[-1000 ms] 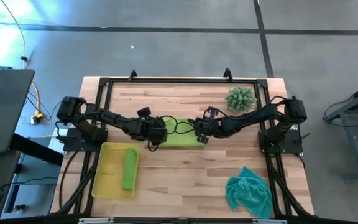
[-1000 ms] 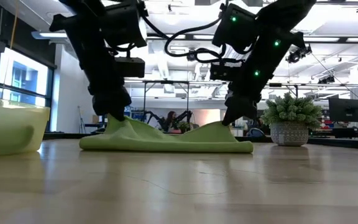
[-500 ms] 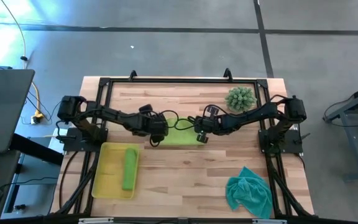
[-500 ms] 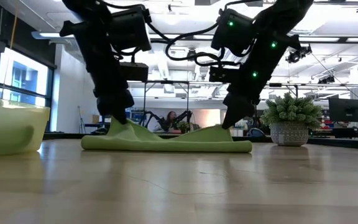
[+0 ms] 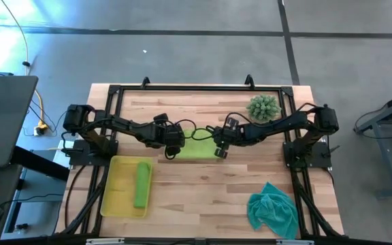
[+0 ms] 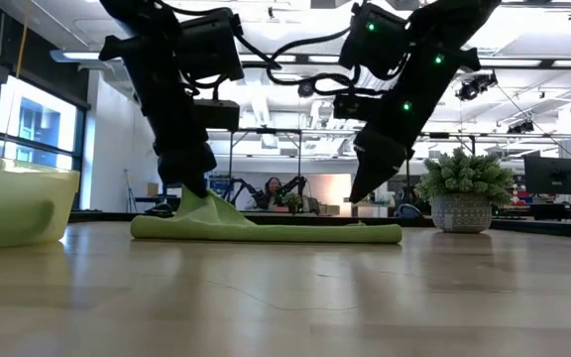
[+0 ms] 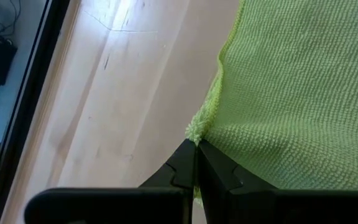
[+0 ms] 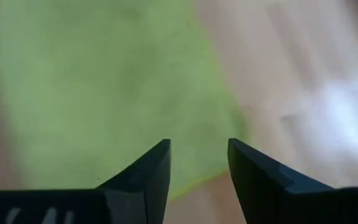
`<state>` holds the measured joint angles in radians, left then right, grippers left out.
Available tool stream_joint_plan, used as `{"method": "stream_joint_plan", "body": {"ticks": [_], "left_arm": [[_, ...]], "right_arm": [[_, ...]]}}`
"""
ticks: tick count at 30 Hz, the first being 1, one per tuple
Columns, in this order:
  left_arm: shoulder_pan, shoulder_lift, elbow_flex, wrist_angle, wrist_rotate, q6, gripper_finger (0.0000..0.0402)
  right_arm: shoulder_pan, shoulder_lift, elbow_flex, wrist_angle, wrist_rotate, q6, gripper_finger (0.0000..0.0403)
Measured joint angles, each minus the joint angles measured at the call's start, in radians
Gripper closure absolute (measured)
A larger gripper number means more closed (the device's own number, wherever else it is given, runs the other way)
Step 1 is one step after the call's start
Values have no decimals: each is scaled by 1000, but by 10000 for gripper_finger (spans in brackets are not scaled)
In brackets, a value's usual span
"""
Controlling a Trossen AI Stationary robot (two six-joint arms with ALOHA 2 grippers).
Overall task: Roll microfiber towels into tight, uniform cylinder then place into a basket
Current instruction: Fold the light green microfiber towel
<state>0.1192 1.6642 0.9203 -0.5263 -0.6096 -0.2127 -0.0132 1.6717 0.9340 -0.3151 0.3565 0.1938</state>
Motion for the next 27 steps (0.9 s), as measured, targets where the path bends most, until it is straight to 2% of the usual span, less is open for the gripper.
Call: {"method": "stream_joint_plan", "body": {"ticks": [4,9,17,20,25,27], "left_arm": [[0,0,0,-15,-12,-1,391],[0,0,0,-71,-28,0,359],[-2,0,0,-85,-26,-12,278],[-7,0,0,-87,61,-50,260],[-15,3,-5,-66,344,-101,257],[-26,18,-7,-68,412,-120,261]], "right_arm": [[6,32,0,4,-106,86,249],[26,66,0,9,-102,140,249],[42,90,0,41,-73,169,249],[42,104,0,37,-68,168,249],[26,136,0,49,3,142,249],[11,143,1,54,48,118,249]]}}
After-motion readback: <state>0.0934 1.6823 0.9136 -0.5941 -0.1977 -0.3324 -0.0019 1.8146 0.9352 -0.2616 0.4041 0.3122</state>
